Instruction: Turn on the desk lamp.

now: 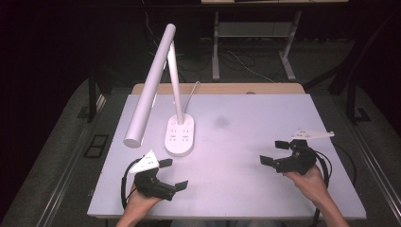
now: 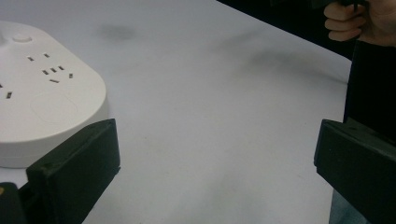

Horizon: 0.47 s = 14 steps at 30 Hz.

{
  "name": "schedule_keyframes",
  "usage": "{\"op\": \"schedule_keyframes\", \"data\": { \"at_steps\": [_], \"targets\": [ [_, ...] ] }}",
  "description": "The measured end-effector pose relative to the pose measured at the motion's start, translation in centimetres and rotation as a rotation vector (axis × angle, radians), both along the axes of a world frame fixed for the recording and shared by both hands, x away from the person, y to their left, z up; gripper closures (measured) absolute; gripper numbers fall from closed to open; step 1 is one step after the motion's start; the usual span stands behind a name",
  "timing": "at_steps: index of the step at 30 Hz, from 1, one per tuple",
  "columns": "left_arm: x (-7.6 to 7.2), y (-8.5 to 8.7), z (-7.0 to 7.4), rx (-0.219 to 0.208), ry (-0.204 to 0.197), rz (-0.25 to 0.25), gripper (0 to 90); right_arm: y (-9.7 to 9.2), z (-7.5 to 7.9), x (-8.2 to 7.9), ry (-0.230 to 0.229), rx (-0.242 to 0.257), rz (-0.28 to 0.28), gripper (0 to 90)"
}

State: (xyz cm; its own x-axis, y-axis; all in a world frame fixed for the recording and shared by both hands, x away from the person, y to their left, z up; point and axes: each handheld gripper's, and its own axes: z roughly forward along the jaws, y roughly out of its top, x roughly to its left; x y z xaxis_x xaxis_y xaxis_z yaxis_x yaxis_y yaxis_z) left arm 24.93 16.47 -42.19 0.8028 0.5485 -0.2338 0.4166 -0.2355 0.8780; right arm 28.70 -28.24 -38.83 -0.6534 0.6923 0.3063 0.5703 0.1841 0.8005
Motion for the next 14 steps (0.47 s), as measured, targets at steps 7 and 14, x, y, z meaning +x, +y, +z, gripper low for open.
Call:
{"op": "schedule_keyframes", "data": {
  "at_steps": [7,14],
  "targets": [
    [0.0,0.0,0.0,0.001,0.001,0.003,0.0,-1.4,-1.0,-2.1,-0.003,-0.003,-0.028,0.5],
    [0.1,-0.1,-0.1,0.002,0.006,0.003,0.0,-1.9,-2.2,-3.6,-0.004,0.015,-0.053,0.5]
  ]
}}
